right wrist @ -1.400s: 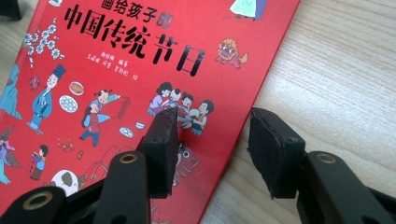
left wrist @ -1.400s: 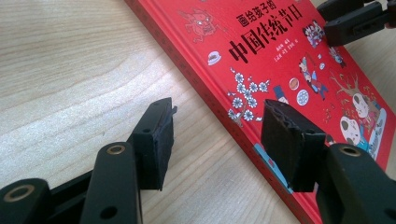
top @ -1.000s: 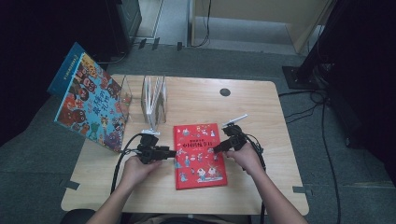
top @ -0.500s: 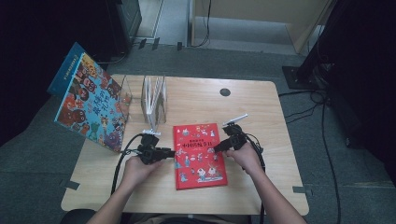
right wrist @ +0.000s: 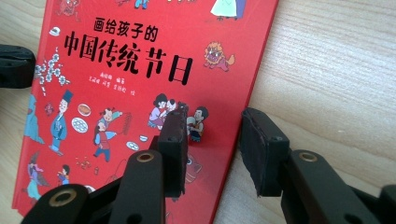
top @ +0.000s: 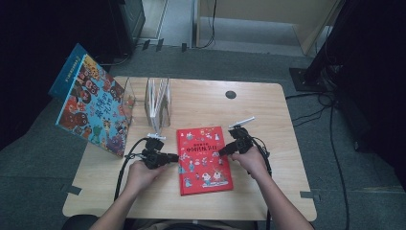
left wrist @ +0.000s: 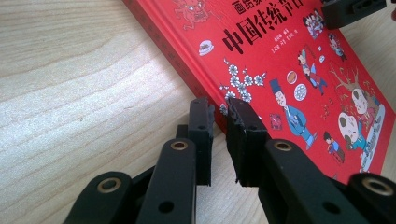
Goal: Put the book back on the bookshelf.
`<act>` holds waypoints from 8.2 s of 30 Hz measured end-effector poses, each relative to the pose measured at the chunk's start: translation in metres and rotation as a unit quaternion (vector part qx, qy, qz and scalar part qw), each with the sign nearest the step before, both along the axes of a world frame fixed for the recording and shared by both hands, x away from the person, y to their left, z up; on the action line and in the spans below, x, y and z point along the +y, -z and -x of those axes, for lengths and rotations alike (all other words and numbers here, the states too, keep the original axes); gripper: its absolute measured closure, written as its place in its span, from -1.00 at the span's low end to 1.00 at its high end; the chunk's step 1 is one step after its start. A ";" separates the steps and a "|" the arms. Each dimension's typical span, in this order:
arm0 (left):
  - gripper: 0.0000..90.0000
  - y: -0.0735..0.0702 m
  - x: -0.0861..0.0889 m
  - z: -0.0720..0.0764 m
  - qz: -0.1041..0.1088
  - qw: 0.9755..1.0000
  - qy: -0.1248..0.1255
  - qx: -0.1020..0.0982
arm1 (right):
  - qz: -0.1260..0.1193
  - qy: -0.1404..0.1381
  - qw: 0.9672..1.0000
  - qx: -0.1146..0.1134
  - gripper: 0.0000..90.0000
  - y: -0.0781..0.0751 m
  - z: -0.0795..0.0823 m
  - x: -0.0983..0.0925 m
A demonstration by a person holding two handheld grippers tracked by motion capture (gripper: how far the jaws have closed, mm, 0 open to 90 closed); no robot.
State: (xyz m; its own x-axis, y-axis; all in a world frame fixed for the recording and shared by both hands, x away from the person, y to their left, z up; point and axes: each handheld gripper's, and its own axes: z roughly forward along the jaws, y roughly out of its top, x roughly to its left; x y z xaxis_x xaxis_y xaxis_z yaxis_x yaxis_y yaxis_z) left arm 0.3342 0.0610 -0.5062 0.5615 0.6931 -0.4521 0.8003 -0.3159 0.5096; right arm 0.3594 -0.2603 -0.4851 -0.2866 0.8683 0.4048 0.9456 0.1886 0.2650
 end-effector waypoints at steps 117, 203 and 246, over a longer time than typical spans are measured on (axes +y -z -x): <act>-0.32 -0.061 0.008 -0.011 0.200 0.976 0.060 -0.060 | -0.152 -0.273 0.946 -0.087 0.96 -0.106 0.031 0.023; 0.78 -0.148 -0.006 -0.043 0.038 0.986 0.154 0.059 | -0.093 -0.216 0.918 -0.320 0.05 -0.059 0.020 0.021; 0.77 -0.212 0.078 -0.027 -0.017 0.996 0.081 0.012 | -0.021 -0.168 0.944 -0.285 -0.01 0.026 0.023 0.020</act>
